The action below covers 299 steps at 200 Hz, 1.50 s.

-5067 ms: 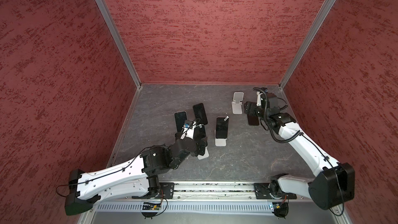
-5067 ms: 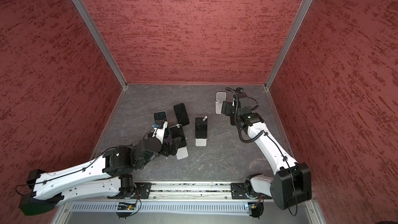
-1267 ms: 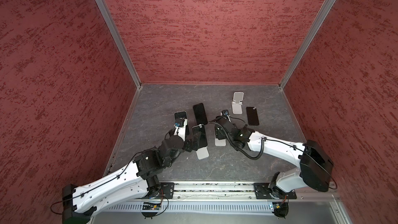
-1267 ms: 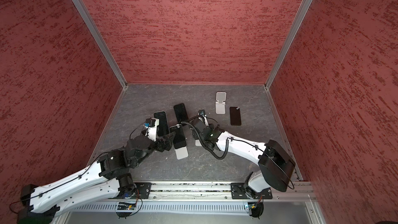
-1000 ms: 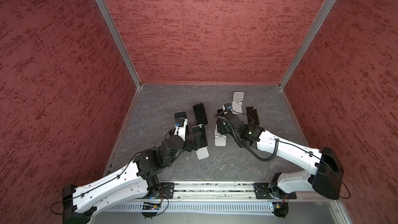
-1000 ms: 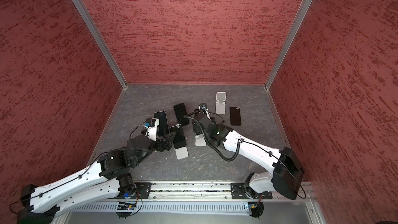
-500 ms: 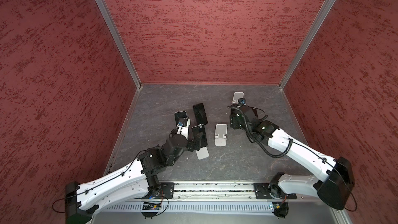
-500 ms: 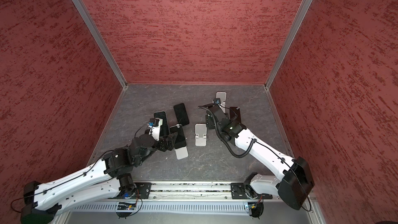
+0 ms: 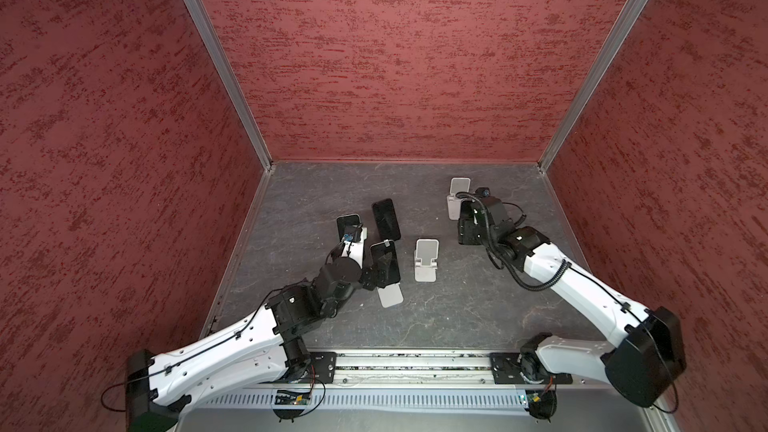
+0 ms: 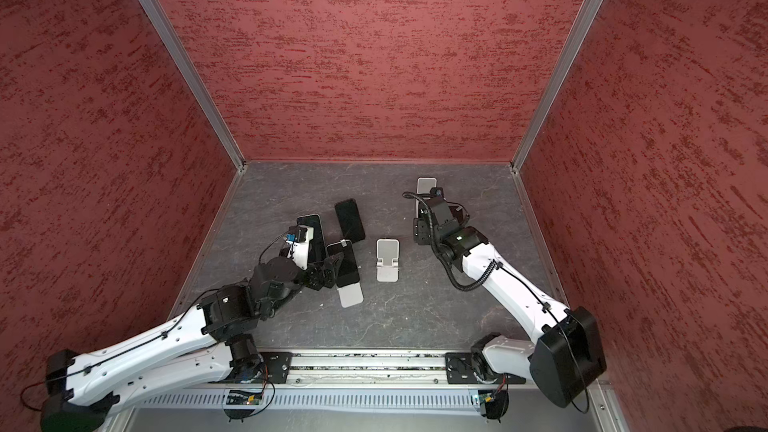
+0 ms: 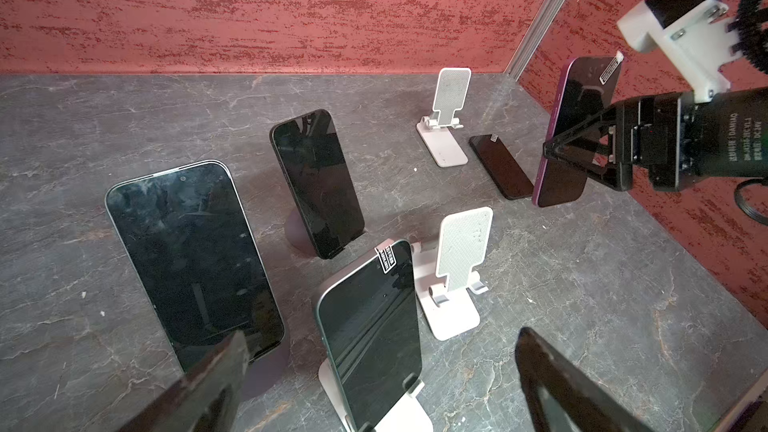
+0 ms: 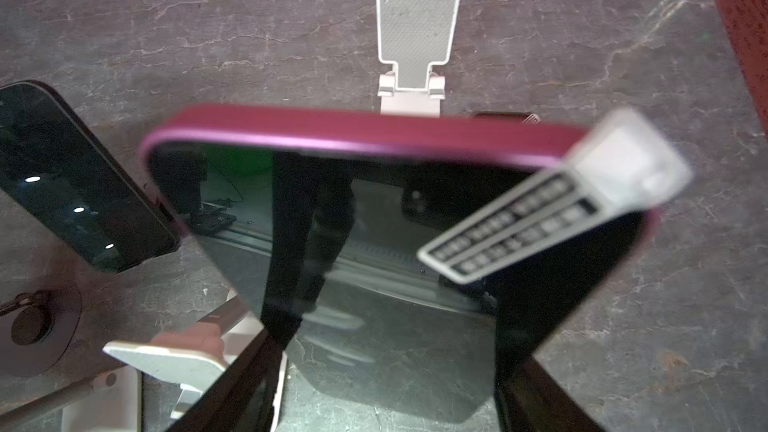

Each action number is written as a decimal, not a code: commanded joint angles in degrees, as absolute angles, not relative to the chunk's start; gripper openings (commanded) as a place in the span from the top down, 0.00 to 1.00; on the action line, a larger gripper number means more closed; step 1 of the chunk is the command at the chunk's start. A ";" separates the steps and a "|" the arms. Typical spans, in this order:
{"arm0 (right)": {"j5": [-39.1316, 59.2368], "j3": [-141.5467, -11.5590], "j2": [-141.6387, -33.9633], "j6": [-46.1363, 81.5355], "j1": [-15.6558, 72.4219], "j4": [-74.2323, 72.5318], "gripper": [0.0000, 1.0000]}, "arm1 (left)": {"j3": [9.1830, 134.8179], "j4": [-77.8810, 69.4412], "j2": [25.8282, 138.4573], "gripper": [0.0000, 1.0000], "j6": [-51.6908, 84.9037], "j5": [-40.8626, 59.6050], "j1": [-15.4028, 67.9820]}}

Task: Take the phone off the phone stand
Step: 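Carry the pink-edged phone with the right gripper toward the far corner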

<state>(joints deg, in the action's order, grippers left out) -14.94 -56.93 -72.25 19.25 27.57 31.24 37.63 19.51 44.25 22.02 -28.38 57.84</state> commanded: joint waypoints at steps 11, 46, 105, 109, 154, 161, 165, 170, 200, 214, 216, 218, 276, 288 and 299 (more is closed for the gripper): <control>-12.94 -56.74 -72.98 16.99 23.58 27.82 0.35 | 38.50 19.83 43.67 0.00 21.53 -27.95 57.57; -12.86 -58.06 -75.66 15.33 19.11 26.46 0.35 | 38.33 20.78 42.57 0.00 21.75 -28.29 57.57; -12.30 -61.22 -80.85 11.13 11.98 25.80 0.35 | 38.23 21.24 42.19 0.00 21.89 -28.65 57.43; -11.84 -61.38 -81.05 10.83 11.56 25.69 0.35 | 38.23 21.28 42.23 0.01 21.88 -28.72 57.46; -11.61 -64.06 -84.78 7.59 7.79 26.11 0.35 | 38.10 21.46 41.93 0.00 21.87 -29.08 57.47; -12.40 -64.16 -85.38 7.39 7.33 26.02 0.35 | 38.13 21.69 41.84 0.01 21.92 -29.36 57.48; -12.63 -64.24 -85.67 7.29 7.09 26.02 0.35 | 38.14 21.92 41.73 0.01 22.01 -29.46 57.43; -12.66 -64.33 -86.13 7.21 6.52 25.97 0.35 | 38.14 22.09 41.56 0.00 22.06 -29.58 57.47; -12.22 -65.36 -88.31 6.66 3.75 26.17 0.35 | 37.80 23.32 39.94 0.00 22.67 -29.70 57.39; -11.81 -65.81 -89.07 6.46 2.69 26.28 0.35 | 37.47 23.79 38.91 0.00 22.90 -29.88 57.39; -11.74 -65.82 -89.17 6.38 2.54 26.28 0.35 | 37.43 23.86 38.73 0.00 22.97 -29.95 57.35; -11.70 -65.89 -89.29 6.39 2.37 26.28 0.35 | 37.31 23.87 38.58 0.00 22.99 -29.97 57.38; -15.58 -67.47 -94.34 4.00 0.03 26.15 0.35 | 37.09 25.25 34.95 0.00 23.07 -29.79 57.30; -16.69 -67.82 -95.56 3.75 -0.68 26.10 0.35 | 37.28 25.90 34.70 0.00 22.98 -29.96 57.29; -17.09 -68.19 -96.44 3.73 -1.43 26.37 0.35 | 37.40 26.35 34.53 0.01 23.08 -29.89 57.30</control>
<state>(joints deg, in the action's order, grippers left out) -13.87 -65.69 -95.04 5.02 -0.05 27.68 37.17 24.43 35.18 22.68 -29.45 57.63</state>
